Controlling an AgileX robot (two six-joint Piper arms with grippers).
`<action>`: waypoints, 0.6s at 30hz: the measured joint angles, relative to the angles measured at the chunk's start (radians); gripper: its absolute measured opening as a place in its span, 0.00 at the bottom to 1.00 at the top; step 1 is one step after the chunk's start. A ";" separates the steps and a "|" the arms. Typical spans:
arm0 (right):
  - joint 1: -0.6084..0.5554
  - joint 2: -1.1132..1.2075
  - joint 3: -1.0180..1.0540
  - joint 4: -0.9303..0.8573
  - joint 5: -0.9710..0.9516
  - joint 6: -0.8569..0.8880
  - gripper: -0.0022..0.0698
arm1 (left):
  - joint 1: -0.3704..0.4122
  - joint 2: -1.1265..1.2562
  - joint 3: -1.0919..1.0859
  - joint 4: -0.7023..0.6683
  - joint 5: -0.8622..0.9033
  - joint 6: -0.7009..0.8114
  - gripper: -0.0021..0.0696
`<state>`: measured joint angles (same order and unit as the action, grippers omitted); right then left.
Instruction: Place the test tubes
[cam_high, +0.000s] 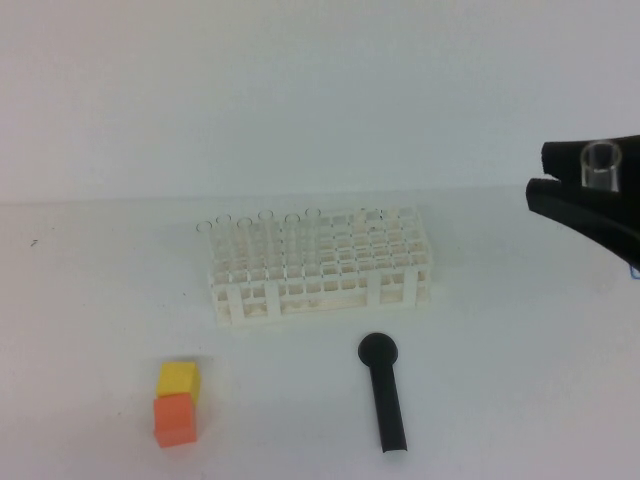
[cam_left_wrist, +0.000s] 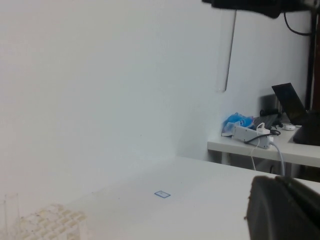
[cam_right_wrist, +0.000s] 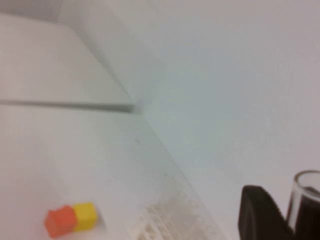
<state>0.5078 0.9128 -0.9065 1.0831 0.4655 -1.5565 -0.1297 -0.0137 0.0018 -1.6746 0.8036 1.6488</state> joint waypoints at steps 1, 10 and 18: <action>0.000 0.000 0.000 -0.026 -0.013 0.006 0.19 | 0.000 0.000 0.000 0.000 0.000 0.000 0.03; 0.000 0.030 0.190 -0.224 -0.586 0.493 0.19 | 0.000 0.000 0.000 0.000 -0.010 0.000 0.03; 0.014 0.179 0.274 -0.648 -0.853 1.131 0.19 | 0.000 0.002 0.000 0.000 -0.011 0.000 0.03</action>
<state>0.5213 1.0921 -0.6326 0.4352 -0.3879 -0.4255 -0.1297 -0.0119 0.0018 -1.6746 0.7922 1.6488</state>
